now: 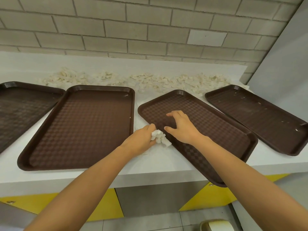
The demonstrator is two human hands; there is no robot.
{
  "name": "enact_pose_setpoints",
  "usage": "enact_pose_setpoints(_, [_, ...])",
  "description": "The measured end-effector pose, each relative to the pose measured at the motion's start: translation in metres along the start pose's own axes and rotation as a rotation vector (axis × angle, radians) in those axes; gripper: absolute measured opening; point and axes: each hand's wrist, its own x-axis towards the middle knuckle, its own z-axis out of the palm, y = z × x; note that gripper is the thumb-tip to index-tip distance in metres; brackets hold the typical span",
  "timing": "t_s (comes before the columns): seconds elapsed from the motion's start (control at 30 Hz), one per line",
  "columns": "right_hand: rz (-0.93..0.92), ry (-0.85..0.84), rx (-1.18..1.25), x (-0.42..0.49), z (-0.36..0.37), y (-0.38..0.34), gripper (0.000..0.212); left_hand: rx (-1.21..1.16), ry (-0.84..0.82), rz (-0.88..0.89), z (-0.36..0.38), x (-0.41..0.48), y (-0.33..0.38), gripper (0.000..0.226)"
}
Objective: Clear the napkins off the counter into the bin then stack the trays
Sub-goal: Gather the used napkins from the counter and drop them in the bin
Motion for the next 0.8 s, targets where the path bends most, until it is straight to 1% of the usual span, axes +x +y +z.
enact_pose_setpoints(0.1, [-0.005, 0.043, 0.036, 0.005, -0.001, 0.001, 0.052, -0.081, 0.068, 0.007, -0.010, 0.001, 0.003, 0.017])
enact_pose_setpoints(0.23, [0.008, 0.101, 0.090, 0.015, -0.003, -0.001, 0.049, -0.208, 0.146, -0.056, -0.025, 0.006, 0.002, 0.014])
enact_pose_setpoints(0.33, [0.018, 0.135, 0.107, 0.024, -0.004, -0.004, 0.046, -0.273, 0.204, -0.098, -0.035, 0.011, -0.005, 0.015])
enact_pose_setpoints(0.47, [0.037, 0.180, 0.116, 0.042, -0.005, -0.010, 0.044, -0.348, 0.280, -0.144, -0.049, 0.018, -0.019, 0.010])
enact_pose_setpoints(0.63, [0.057, 0.185, 0.139, 0.073, -0.005, -0.020, 0.045, -0.459, 0.426, -0.189, -0.069, 0.029, -0.037, 0.011])
enact_pose_setpoints(0.8, [0.076, 0.176, 0.130, 0.109, 0.000, -0.025, 0.047, -0.513, 0.505, -0.244, -0.082, 0.042, -0.056, 0.008])
